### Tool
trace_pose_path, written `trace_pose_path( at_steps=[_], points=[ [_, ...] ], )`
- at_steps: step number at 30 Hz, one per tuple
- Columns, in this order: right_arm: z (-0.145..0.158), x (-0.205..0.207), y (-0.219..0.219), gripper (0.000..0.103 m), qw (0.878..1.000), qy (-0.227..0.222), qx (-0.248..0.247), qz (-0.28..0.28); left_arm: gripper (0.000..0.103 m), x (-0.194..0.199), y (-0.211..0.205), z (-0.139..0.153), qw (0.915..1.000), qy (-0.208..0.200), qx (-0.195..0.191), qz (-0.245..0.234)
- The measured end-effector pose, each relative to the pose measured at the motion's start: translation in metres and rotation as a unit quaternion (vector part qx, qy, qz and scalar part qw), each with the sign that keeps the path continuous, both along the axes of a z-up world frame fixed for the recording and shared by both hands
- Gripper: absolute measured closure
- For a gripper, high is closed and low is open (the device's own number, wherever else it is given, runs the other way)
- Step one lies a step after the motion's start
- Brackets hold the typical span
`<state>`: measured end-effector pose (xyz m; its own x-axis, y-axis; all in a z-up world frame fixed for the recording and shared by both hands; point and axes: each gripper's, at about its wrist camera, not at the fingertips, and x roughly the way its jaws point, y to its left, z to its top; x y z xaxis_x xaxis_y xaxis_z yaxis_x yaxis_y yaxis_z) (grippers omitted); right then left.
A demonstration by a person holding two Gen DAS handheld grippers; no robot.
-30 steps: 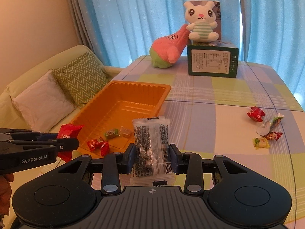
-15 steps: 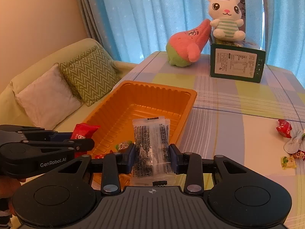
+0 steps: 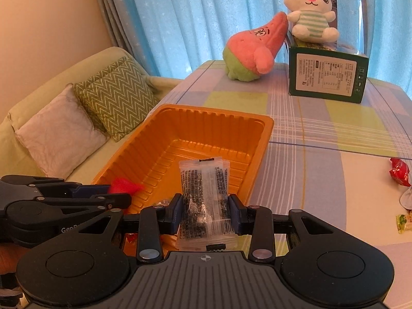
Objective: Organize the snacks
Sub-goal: 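Drop the red packet into the tray with left tool while right carries stick packet, then open the right tool to drop the clear stick packet into the tray while the left tool withdraws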
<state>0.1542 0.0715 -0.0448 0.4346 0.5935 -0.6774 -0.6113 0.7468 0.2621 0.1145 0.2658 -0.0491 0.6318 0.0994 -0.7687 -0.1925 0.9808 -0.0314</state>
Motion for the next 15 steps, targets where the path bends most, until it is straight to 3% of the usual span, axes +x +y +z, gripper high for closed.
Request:
trace_pose_path(
  at_steps=[1, 15],
  points=[
    [-0.001, 0.0, 0.0, 0.065, 1.0, 0.001, 0.0, 0.0, 0.051, -0.002, 0.0, 0.0, 1.0, -0.003, 0.003, 0.003],
    [0.007, -0.005, 0.002, 0.065, 1.0, 0.009, 0.018, -0.002, 0.051, -0.034, 0.001, 0.018, 0.9993, -0.028, 0.007, 0.025]
  ],
)
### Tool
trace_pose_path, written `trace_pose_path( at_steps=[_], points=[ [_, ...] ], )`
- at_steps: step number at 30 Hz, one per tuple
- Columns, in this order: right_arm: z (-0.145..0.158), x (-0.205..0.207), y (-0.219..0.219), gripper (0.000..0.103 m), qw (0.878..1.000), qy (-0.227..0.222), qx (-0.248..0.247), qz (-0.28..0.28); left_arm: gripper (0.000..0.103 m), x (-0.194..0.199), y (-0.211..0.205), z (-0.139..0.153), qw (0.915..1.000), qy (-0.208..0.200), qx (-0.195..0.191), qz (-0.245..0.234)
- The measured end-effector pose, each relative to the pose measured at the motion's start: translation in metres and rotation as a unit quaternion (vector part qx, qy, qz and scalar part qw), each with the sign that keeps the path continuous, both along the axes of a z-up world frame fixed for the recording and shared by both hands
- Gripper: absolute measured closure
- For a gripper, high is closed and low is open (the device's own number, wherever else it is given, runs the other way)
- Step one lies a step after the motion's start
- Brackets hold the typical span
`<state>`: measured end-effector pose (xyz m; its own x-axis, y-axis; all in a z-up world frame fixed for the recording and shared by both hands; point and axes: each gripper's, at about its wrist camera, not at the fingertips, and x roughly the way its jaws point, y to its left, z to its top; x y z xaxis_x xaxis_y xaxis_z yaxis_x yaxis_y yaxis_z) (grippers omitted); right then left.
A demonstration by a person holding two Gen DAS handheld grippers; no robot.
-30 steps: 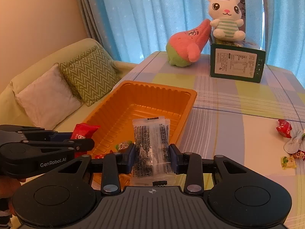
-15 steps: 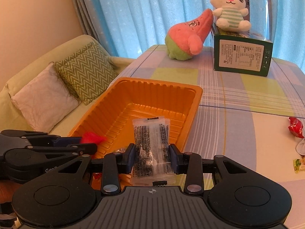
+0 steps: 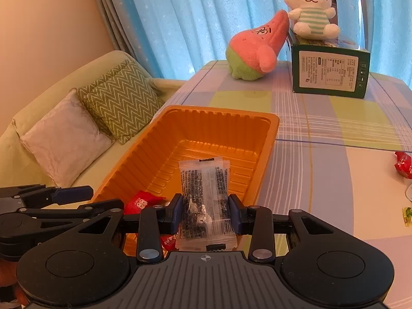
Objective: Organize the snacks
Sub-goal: 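Open the right tool to drop the clear stick packet into the tray while the left tool withdraws, then move both tools back from the tray toward the remaining candies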
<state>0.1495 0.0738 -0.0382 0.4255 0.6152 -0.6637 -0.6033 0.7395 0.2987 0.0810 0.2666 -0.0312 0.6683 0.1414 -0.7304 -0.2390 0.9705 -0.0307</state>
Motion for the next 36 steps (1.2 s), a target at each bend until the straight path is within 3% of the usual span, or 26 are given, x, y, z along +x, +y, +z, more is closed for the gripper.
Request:
trace_pose_path(
  at_steps=[5, 9, 11, 12, 23, 30, 36],
  points=[
    [0.0, 0.001, 0.004, 0.065, 1.0, 0.013, 0.011, -0.001, 0.051, -0.005, 0.004, 0.002, 0.9999, -0.003, 0.001, 0.01],
    [-0.005, 0.008, 0.0, 0.062, 0.998, 0.048, 0.047, -0.011, 0.05, -0.011, 0.009, 0.002, 0.9998, -0.003, 0.0, 0.021],
    [-0.004, 0.008, -0.004, 0.039, 0.997, 0.047, 0.051, -0.019, 0.049, -0.014, 0.01, 0.002, 0.9997, -0.003, -0.001, 0.025],
    [-0.002, 0.007, -0.007, 0.038, 0.997, 0.045, 0.052, -0.022, 0.048, -0.016, 0.01, 0.003, 0.9996, -0.004, -0.001, 0.027],
    [0.011, -0.019, -0.069, 0.038, 0.996, 0.03, 0.024, -0.079, 0.038, -0.035, -0.017, 0.017, 0.9993, -0.019, -0.015, 0.029],
    [0.028, -0.042, -0.123, 0.038, 0.993, 0.013, 0.015, -0.119, 0.024, -0.048, -0.057, 0.034, 0.9989, -0.04, -0.023, 0.005],
    [0.039, -0.055, -0.17, 0.038, 0.988, -0.001, 0.006, -0.154, 0.02, -0.051, -0.095, 0.049, 0.9981, -0.051, -0.024, -0.024]
  ],
)
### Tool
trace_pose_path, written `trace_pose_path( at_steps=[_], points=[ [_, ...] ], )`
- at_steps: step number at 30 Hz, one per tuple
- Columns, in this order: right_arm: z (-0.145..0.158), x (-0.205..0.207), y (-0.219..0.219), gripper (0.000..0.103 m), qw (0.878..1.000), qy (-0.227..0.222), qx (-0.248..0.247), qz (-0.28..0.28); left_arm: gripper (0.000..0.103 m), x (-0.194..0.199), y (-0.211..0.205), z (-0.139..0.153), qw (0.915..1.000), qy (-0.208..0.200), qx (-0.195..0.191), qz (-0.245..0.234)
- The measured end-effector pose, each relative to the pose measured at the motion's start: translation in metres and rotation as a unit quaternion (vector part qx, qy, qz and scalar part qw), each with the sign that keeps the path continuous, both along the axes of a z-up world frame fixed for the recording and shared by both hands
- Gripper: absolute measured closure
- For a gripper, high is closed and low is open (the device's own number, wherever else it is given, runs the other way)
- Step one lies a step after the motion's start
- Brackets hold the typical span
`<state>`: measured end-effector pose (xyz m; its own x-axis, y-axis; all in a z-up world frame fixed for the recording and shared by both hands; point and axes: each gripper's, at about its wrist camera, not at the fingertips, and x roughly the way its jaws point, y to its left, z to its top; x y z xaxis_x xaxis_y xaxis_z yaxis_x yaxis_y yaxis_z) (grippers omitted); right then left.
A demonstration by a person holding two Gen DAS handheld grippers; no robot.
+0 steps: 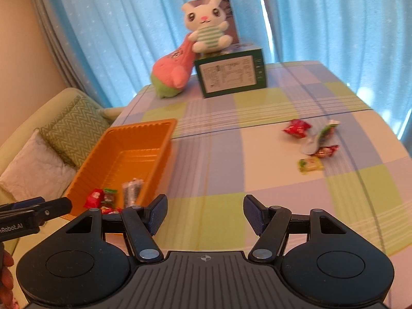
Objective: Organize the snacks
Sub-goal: 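Move both tools back from the tray toward the remaining candies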
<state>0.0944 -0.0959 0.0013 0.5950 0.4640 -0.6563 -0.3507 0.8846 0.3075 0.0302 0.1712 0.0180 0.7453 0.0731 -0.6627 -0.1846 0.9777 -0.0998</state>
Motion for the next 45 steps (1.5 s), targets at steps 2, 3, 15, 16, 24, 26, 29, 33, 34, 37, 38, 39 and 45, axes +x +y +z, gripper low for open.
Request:
trace_pose_path(
  at_steps=[2, 3, 15, 16, 24, 26, 29, 33, 34, 37, 38, 39, 45],
  points=[
    [0.004, -0.003, -0.014, 0.038, 1.0, -0.005, -0.004, -0.01, 0.019, 0.0, -0.012, 0.004, 0.9999, -0.003, 0.001, -0.01],
    [0.006, -0.005, -0.021, 0.038, 1.0, -0.008, -0.006, -0.015, 0.018, 0.0, -0.019, 0.006, 0.9999, -0.005, 0.001, -0.014],
    [0.015, -0.013, -0.091, 0.038, 0.997, -0.013, -0.019, -0.075, 0.016, 0.011, -0.084, 0.012, 0.9973, -0.006, -0.002, -0.073],
    [0.015, -0.013, -0.096, 0.038, 0.997, -0.013, -0.018, -0.079, 0.016, 0.013, -0.088, 0.012, 0.9969, -0.005, -0.003, -0.078],
    [0.014, -0.013, -0.121, 0.038, 0.995, -0.01, -0.014, -0.1, 0.015, 0.022, -0.113, 0.011, 0.9944, -0.006, -0.003, -0.106],
    [0.013, -0.013, -0.124, 0.038, 0.995, -0.009, -0.014, -0.102, 0.015, 0.025, -0.117, 0.01, 0.9938, -0.005, -0.001, -0.111],
    [0.012, -0.011, -0.128, 0.038, 0.994, -0.008, -0.014, -0.106, 0.015, 0.027, -0.121, 0.01, 0.9932, -0.003, 0.0, -0.117],
    [0.01, -0.009, -0.133, 0.038, 0.994, -0.005, -0.013, -0.11, 0.015, 0.032, -0.126, 0.009, 0.9925, -0.001, 0.003, -0.122],
    [0.009, -0.009, -0.134, 0.038, 0.994, -0.004, -0.013, -0.111, 0.015, 0.033, -0.127, 0.009, 0.9923, -0.001, 0.004, -0.124],
    [0.007, -0.004, -0.137, 0.038, 0.993, -0.003, -0.014, -0.113, 0.015, 0.038, -0.13, 0.007, 0.9918, 0.001, 0.005, -0.127],
    [0.006, -0.002, -0.137, 0.038, 0.993, -0.003, -0.015, -0.114, 0.015, 0.039, -0.131, 0.007, 0.9917, 0.002, 0.006, -0.128],
    [0.006, -0.001, -0.138, 0.038, 0.993, -0.003, -0.015, -0.114, 0.015, 0.041, -0.132, 0.006, 0.9915, 0.003, 0.007, -0.13],
    [-0.007, 0.013, -0.144, 0.038, 0.993, 0.005, -0.018, -0.119, 0.015, 0.056, -0.138, -0.002, 0.9902, 0.011, 0.009, -0.139]
  ],
)
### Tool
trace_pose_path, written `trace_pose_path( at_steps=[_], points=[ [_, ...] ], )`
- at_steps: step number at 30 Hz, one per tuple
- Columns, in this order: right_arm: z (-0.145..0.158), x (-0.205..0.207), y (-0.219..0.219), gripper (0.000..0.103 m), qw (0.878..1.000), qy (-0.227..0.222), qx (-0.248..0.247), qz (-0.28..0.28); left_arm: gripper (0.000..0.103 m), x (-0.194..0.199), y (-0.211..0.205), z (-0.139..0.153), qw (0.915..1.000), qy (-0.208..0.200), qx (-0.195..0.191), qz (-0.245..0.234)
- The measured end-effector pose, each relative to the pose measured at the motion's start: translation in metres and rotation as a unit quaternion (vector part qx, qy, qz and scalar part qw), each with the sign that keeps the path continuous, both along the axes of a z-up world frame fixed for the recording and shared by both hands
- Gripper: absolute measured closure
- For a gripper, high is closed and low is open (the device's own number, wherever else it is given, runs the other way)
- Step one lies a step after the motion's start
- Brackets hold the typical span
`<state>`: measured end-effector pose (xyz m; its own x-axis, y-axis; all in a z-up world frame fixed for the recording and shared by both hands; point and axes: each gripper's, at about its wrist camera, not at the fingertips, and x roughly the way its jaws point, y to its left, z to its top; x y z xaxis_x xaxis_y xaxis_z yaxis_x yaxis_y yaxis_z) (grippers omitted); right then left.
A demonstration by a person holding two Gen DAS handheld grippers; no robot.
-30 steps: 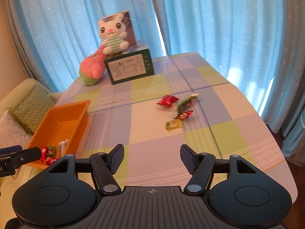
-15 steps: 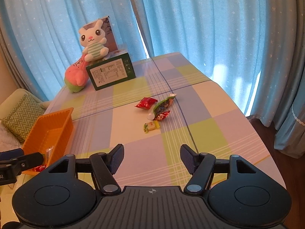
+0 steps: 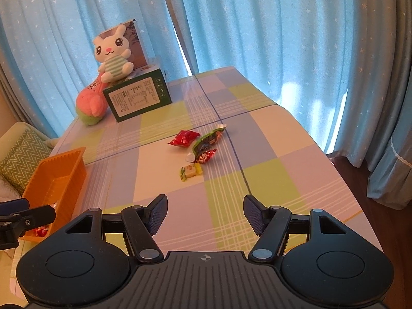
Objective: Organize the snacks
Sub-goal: 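Move both tools back from the tray toward the remaining candies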
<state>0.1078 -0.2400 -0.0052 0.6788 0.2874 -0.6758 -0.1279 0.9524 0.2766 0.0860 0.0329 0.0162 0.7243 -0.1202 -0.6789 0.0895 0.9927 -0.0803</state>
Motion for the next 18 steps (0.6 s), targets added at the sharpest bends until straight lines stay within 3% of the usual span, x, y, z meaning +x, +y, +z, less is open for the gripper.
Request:
trace_pose_path(
  at_steps=[14, 18],
  points=[
    [-0.043, 0.052, -0.019, 0.038, 1.0, 0.009, 0.007, -0.001, 0.016, 0.072, -0.03, -0.05, 0.998, 0.031, 0.024, -0.049],
    [-0.054, 0.073, -0.022, 0.038, 1.0, 0.013, 0.008, -0.004, 0.021, 0.097, -0.04, -0.069, 0.9959, 0.039, 0.03, -0.075]
  ],
)
